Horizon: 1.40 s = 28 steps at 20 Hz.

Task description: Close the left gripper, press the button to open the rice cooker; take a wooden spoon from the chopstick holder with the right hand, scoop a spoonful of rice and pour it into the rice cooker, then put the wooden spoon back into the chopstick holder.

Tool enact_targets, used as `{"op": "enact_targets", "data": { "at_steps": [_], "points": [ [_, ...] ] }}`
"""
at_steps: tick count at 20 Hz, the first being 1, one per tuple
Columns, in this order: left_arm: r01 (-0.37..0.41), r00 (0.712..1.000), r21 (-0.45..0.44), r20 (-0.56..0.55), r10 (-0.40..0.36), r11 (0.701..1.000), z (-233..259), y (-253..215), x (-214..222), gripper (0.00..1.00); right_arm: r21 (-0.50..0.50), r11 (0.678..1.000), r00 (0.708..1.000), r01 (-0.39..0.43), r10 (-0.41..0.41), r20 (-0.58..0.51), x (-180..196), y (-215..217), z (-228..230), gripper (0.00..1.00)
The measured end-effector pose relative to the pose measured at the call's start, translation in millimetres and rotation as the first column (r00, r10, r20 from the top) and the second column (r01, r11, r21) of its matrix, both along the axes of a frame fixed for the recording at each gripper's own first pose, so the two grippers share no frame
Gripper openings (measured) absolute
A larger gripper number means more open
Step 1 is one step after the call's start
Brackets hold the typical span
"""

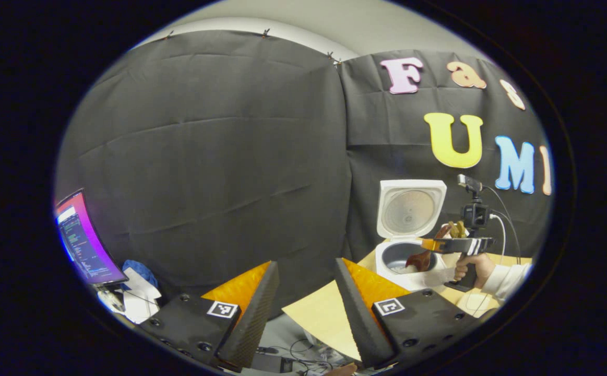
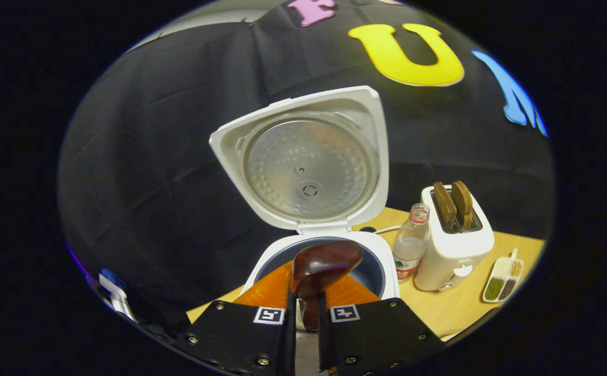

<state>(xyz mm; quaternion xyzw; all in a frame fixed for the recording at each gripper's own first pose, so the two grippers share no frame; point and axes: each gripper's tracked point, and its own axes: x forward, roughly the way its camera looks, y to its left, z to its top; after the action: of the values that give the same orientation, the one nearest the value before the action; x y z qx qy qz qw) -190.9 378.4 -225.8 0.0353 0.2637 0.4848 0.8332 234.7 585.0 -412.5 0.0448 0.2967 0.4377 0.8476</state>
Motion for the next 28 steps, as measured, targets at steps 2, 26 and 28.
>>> {"op": "enact_targets", "data": {
  "at_steps": [2, 26, 28],
  "points": [
    [-0.009, 1.000, -0.003, 0.000, 0.009, 1.000, -2, 1, -1, 0.76, -0.046, 0.998, 0.997, -0.045, 0.048, 0.058, -12, 2, -8, 0.18],
    [-0.015, 0.999, 0.019, 0.038, 0.015, 1.000, 22, 1, -50, 0.76, 0.116, 0.958, 0.949, 0.263, -0.235, -0.211, 23, -57, 30, 0.18],
    [-0.008, 0.998, 0.022, 0.055, 0.007, 1.000, 29, 0, -50, 0.76, 0.127, 0.947, 0.939, 0.296, -0.264, -0.220, 28, -78, 41, 0.18]
  ]
}}
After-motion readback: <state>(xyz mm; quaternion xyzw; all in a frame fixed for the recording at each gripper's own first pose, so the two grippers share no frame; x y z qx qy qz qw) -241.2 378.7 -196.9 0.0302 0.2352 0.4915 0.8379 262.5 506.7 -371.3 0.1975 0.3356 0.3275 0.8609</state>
